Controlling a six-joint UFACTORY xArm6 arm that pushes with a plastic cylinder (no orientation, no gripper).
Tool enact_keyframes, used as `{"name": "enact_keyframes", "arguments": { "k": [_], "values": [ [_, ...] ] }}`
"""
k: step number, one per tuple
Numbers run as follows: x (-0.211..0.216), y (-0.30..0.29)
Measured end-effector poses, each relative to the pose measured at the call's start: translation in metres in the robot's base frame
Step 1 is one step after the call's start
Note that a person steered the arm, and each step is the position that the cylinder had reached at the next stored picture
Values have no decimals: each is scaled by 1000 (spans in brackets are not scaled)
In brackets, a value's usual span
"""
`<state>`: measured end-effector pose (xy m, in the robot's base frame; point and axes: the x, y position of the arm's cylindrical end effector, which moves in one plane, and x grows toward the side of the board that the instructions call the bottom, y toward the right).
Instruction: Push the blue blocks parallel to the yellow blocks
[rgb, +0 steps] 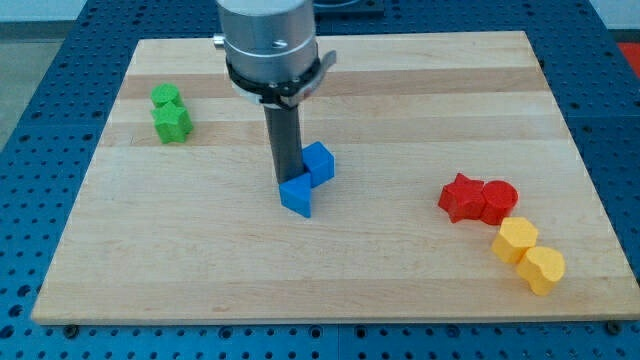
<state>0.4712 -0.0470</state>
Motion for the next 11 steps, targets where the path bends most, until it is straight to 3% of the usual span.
{"name": "enact_keyframes", "arguments": {
  "k": [3, 5, 7, 8, 10, 11],
  "values": [
    [6, 33],
    [25, 11],
    [71, 4],
    [71, 3],
    [-38, -7],
    [-69, -12]
  ]
}}
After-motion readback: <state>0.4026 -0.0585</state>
